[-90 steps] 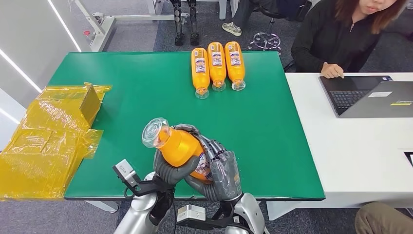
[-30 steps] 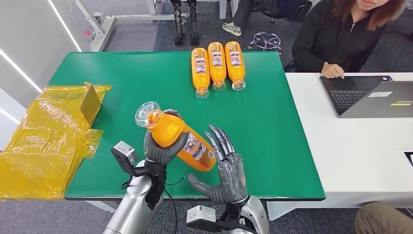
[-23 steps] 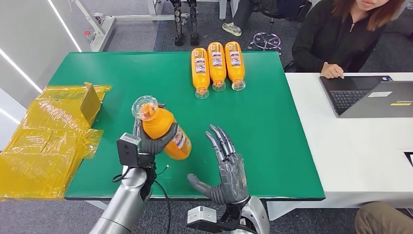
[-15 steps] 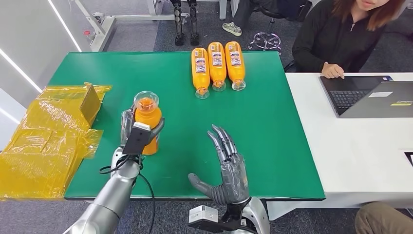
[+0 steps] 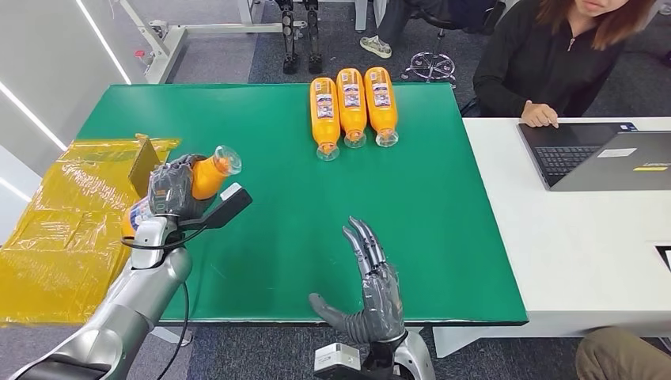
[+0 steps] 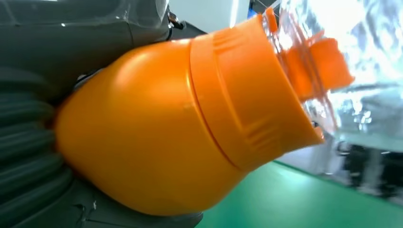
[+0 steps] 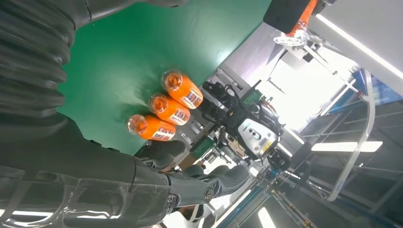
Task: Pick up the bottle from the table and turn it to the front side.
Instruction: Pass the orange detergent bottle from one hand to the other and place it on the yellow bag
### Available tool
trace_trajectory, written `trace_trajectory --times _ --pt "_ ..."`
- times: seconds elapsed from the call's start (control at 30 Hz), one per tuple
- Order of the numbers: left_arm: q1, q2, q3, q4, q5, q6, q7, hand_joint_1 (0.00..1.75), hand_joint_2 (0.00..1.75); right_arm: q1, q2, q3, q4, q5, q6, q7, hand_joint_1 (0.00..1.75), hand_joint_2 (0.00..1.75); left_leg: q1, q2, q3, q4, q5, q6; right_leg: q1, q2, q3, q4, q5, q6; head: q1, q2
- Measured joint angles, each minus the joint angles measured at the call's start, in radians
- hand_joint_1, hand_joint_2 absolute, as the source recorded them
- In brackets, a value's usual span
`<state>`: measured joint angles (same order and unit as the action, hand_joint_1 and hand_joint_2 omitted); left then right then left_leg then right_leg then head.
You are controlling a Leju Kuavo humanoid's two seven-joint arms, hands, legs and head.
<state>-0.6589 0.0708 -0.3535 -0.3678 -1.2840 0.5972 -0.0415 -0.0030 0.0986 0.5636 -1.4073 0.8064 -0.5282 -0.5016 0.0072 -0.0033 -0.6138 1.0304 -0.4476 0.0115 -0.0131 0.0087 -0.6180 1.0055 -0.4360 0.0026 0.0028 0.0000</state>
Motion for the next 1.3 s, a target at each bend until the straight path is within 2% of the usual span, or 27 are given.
trace_trajectory --times 0.1,0.23,0.3,0.33,0.43,0.47,0.67,1.07,1.2,1.3 --pt "0.0 0.032 -0.015 0.014 -0.045 -0.005 0.045 1.64 1.75 0.002 -0.007 0.008 0.012 -0.01 0.0 -0.007 0.0 1.75 0.0 0.0 0.0 0.0 0.0 0.0 0.0 0.0 0.0 0.0 0.0 0.0 0.0 0.0" --pt "0.004 0.05 -0.022 0.026 -0.07 -0.019 0.081 1.67 1.75 0.005 -0.012 0.012 0.017 -0.013 -0.001 -0.01 0.0 1.75 0.0 0.0 0.0 0.0 0.0 0.0 0.0 0.0 0.0 0.0 0.0 0.0 0.0 0.0" --pt "0.02 0.081 -0.035 0.049 -0.108 -0.072 0.149 1.61 1.75 0.016 -0.024 0.021 0.021 -0.018 0.0 -0.017 0.0 1.75 0.0 0.0 0.0 -0.001 0.0 0.0 0.0 0.0 0.0 0.0 -0.001 -0.001 0.0 0.0" --pt "0.029 0.095 -0.04 0.061 -0.128 -0.106 0.18 1.45 1.75 0.022 -0.031 0.025 0.021 -0.021 0.0 -0.02 0.0 1.75 0.0 0.0 0.0 -0.001 0.0 0.0 0.0 0.0 0.0 0.0 -0.001 -0.001 0.0 0.0" --pt "0.044 0.12 -0.046 0.085 -0.176 -0.184 0.236 0.27 1.75 0.032 -0.044 0.031 0.021 -0.032 0.004 -0.022 0.0 1.75 0.0 0.0 0.0 -0.001 0.0 0.0 0.0 0.0 -0.001 0.0 -0.001 -0.001 0.0 0.0" --pt "0.046 0.126 -0.047 0.09 -0.184 -0.199 0.244 0.01 1.75 0.033 -0.047 0.032 0.021 -0.033 0.006 -0.022 0.0 1.75 0.0 0.0 0.0 -0.001 0.0 -0.001 0.0 0.0 -0.001 0.0 -0.001 -0.001 0.0 0.0" --pt "0.048 0.146 -0.056 0.111 -0.211 -0.254 0.262 0.0 1.75 0.037 -0.058 0.037 0.017 -0.03 0.022 -0.015 0.0 1.75 0.0 0.0 0.0 -0.001 0.0 -0.001 0.0 0.0 0.0 0.0 -0.001 -0.001 0.0 0.0" --pt "0.047 0.153 -0.065 0.116 -0.245 -0.225 0.259 0.0 1.75 0.049 -0.066 0.037 0.01 -0.03 0.019 -0.005 0.0 1.75 0.0 0.0 0.001 -0.001 0.0 -0.001 0.0 0.0 0.0 0.0 0.0 -0.001 0.0 0.0" --pt "0.046 0.153 -0.065 0.116 -0.249 -0.147 0.231 0.0 1.75 0.054 -0.069 0.037 0.01 -0.031 0.003 -0.005 0.0 1.75 0.0 0.0 0.0 0.0 0.0 -0.001 0.0 0.0 0.0 0.0 0.0 -0.001 0.0 0.0" --pt "0.044 0.149 -0.052 0.11 -0.236 -0.035 0.159 0.0 1.75 0.057 -0.069 0.037 0.01 -0.03 -0.012 0.0 0.0 1.75 0.0 0.0 0.0 0.0 0.0 -0.001 0.0 0.0 0.0 0.0 0.0 -0.001 0.0 0.0"
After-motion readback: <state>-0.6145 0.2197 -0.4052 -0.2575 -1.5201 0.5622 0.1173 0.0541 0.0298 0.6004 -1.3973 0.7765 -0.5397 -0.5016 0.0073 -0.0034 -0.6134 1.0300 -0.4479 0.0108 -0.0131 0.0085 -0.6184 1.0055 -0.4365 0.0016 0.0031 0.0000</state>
